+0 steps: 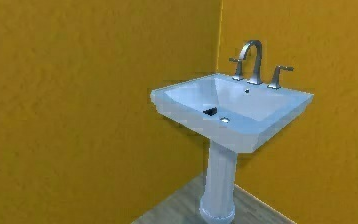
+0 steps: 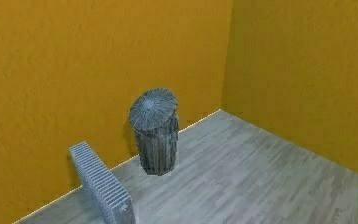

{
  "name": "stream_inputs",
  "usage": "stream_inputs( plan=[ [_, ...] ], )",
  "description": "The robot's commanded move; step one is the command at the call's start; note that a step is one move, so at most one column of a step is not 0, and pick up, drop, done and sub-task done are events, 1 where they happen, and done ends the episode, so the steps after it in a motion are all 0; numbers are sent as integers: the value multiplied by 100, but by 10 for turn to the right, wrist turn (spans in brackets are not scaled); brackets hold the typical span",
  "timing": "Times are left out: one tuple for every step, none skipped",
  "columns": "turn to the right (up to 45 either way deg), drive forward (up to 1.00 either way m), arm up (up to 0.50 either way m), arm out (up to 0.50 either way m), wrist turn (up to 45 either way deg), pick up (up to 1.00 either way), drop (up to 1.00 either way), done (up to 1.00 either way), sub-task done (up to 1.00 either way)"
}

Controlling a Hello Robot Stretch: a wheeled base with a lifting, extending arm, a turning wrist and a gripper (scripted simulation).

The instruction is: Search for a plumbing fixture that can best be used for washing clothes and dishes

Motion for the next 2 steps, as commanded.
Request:
stream_inputs(
  plan=[
    [120,0,0,0,0,0,0,0,0],
    [0,0,0,0,0,0,0,100,0]
  ],
)
